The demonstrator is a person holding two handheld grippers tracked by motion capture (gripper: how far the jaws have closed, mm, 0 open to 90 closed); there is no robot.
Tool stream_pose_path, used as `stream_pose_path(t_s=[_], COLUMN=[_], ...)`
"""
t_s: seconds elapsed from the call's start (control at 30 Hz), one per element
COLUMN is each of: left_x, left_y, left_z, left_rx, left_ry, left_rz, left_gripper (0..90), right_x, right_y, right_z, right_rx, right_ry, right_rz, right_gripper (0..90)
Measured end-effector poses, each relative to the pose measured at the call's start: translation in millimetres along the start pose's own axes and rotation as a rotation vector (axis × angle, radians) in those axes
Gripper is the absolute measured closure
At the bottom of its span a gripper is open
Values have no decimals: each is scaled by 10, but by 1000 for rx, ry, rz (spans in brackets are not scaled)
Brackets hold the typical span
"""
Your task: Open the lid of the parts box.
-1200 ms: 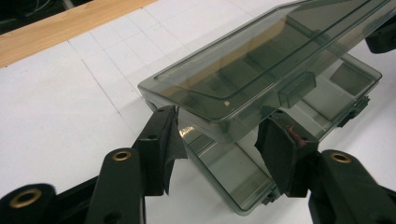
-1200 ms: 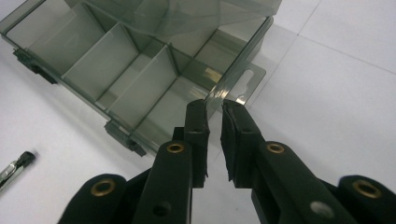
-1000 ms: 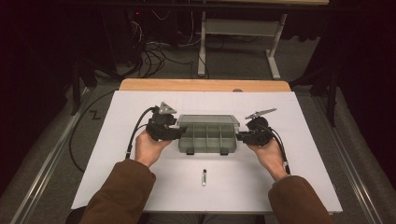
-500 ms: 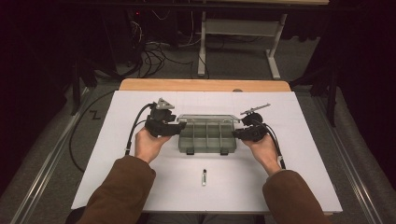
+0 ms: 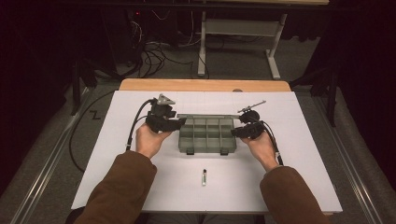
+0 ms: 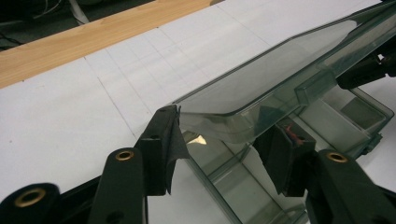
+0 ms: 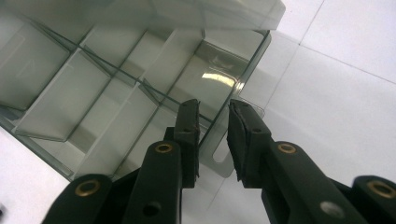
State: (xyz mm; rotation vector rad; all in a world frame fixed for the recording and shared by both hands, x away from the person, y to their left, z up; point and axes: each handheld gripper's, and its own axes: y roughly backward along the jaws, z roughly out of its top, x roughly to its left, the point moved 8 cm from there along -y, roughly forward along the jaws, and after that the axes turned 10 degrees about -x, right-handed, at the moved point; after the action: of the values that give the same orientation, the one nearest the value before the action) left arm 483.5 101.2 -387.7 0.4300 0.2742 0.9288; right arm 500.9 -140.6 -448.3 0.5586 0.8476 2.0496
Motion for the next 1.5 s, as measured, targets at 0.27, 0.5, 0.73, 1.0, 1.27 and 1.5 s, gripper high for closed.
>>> stream_pose_path(t_s=[0.27,0.5,0.73,1.0,1.27,1.5], left_x=[20,37,89,153,211,275], left_y=[-67,-153,-209,-257,-315,-376], left_z=[66,131,153,196,214,223], left_rx=[3,-9,3,1,6,19], left_ry=[-10,16,-1,4,-1,3], left_rz=[11,20,25,38,56,71], left_gripper=[520,545,558,587,627,670], right_x=[-1,2,-1,4,6,6], right_y=[0,1,1,-1,0,-1], right_z=[8,7,6,7,7,8], right_rx=[23,30,31,27,29,30], right_ry=[-12,-8,-6,-1,3,8], right_rz=[6,2,4,0,-2,-5], right_gripper=[747,750,751,753,754,756])
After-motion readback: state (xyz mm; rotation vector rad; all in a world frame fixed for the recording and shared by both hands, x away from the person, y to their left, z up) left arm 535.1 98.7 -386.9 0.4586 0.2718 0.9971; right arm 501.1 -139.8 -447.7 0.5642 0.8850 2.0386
